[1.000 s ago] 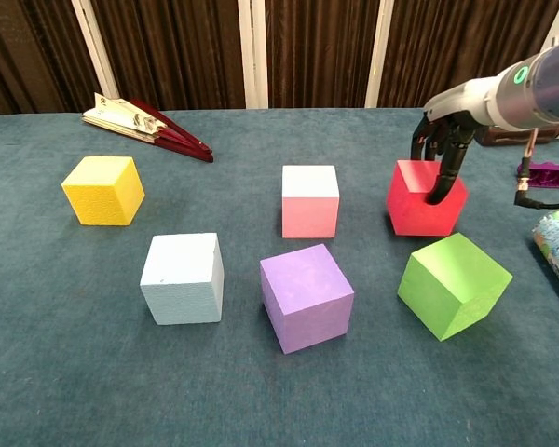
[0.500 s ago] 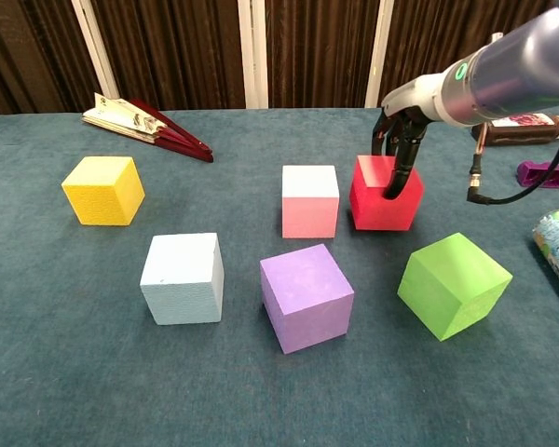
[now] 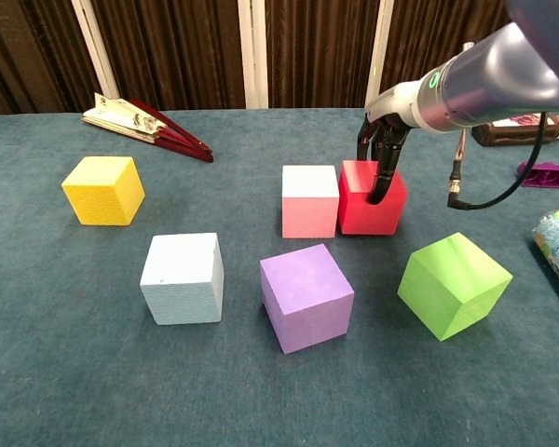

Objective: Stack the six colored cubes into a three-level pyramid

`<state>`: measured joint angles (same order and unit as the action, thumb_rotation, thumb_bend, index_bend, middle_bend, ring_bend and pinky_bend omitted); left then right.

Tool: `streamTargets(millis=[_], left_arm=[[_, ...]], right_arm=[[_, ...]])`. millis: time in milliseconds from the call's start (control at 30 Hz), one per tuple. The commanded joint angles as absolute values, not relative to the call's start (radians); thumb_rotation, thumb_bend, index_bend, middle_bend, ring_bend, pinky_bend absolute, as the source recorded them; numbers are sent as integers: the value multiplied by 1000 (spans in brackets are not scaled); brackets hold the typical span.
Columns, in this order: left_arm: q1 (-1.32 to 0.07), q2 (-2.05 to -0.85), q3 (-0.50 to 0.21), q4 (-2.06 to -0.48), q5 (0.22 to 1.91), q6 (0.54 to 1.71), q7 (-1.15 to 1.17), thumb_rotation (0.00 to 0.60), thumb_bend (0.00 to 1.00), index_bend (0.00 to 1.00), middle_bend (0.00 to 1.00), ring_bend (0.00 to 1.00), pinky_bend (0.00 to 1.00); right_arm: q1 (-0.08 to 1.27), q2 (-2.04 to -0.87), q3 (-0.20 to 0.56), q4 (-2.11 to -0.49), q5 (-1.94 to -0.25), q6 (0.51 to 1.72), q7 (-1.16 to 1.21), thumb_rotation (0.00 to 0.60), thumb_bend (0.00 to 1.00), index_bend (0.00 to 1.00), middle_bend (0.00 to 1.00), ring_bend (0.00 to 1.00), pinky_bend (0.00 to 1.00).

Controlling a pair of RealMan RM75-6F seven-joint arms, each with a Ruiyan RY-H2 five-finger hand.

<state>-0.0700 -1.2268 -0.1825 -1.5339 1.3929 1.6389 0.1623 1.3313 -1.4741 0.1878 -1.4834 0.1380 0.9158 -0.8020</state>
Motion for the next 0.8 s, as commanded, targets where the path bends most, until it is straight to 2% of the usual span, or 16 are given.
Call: streamTargets(millis=[33, 800], left_arm=[[-70, -1226, -183, -1533, 1392, 1639, 161, 600, 321, 101, 0, 0, 29], [-73, -1229, -183, -1531, 1388, 1634, 169, 600, 320, 101, 0, 0, 29]], right_arm=[[1334, -1482, 196, -1478, 141, 921, -810, 600, 246, 433, 375, 183, 0], [1318, -1518, 236, -1439, 152, 931, -867, 600, 245, 437, 375, 183, 0]])
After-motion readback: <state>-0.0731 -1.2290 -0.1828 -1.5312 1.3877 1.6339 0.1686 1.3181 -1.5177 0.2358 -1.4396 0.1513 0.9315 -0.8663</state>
